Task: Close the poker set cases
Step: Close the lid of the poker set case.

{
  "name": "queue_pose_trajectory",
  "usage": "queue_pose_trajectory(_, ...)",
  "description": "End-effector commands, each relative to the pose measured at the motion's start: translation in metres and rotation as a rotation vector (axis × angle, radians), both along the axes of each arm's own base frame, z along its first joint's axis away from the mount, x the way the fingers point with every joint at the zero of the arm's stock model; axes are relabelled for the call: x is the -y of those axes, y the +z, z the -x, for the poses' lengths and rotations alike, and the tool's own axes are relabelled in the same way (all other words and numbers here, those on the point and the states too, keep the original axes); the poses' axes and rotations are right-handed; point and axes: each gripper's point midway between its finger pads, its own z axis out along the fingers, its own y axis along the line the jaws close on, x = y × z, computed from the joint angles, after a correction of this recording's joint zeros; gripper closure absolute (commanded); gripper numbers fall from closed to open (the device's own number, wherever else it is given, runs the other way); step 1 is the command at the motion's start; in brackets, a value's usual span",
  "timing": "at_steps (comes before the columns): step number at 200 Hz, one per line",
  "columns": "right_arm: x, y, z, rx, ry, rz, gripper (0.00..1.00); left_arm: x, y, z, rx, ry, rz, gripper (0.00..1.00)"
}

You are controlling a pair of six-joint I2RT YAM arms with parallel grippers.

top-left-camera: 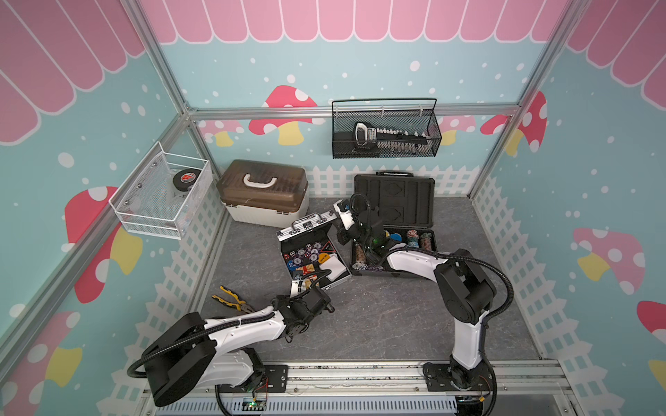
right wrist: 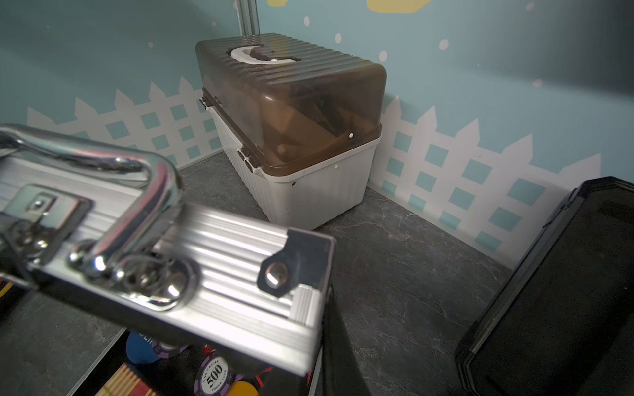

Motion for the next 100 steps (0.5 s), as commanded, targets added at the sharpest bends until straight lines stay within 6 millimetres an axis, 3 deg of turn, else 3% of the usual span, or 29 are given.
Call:
queue_pose_trajectory(1, 0.013, -0.079, 0.021, -0.223, -0.009, 0.136, 1.00, -0.001, 0.014, -0.001, 0.030, 0.014, 0.042, 0.01)
queue_pose_trajectory(60, 0.017, -0.098, 0.024, -0.247, -0.016, 0.165, 1.00, 0.007, 0.058, 0.002, 0.076, -0.053, 0.122, 0.01)
queue_pose_trajectory(100, 0.024, -0.111, 0.033, -0.269, -0.014, 0.181, 1.00, 0.030, 0.109, -0.003, 0.140, -0.169, 0.215, 0.01)
